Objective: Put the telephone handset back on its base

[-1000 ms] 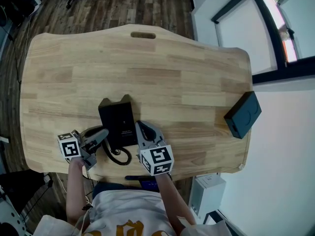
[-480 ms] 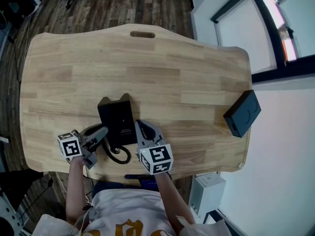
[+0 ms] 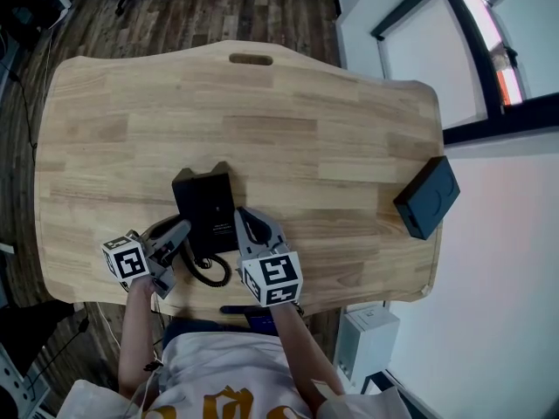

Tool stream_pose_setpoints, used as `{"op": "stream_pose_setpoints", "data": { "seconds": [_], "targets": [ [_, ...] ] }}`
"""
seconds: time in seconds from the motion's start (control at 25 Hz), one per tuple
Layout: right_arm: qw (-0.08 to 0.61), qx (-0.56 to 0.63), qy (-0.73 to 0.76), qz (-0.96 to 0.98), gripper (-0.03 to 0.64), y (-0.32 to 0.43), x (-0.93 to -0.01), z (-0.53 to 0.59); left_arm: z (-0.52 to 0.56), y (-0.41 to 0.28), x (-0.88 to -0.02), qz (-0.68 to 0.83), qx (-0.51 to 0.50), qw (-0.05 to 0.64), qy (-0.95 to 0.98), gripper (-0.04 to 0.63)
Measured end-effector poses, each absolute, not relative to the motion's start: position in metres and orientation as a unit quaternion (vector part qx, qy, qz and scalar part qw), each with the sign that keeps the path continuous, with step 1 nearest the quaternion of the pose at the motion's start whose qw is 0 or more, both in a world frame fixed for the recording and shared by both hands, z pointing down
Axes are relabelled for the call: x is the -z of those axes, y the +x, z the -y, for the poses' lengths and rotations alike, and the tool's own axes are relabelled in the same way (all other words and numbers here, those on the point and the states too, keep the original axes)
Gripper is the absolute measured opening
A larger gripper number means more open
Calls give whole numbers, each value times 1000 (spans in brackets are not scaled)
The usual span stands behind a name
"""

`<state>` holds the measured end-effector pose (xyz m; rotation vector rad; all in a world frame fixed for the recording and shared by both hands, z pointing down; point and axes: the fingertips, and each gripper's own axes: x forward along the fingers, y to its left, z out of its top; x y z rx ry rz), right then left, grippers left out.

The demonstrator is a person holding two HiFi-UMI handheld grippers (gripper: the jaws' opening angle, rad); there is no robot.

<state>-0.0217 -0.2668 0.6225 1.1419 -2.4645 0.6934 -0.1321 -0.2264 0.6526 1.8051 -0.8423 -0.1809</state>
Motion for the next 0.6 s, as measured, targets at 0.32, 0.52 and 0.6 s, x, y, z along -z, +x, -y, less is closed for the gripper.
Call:
{"op": "stream_pose_setpoints", "data": {
  "seconds": [0.32, 0.52, 0.6],
  "targets": [
    [191, -195, 421, 865, 6, -22, -606, 265, 225, -140, -654, 412, 64, 512, 751, 84],
    [179, -182, 437, 863, 6, -21, -594, 264, 224, -164, -650, 488, 51, 477, 729, 135],
    [176, -180, 439, 862, 6, -21, -592, 262, 224, -174, -645, 523, 43, 448, 724, 135]
  ]
}}
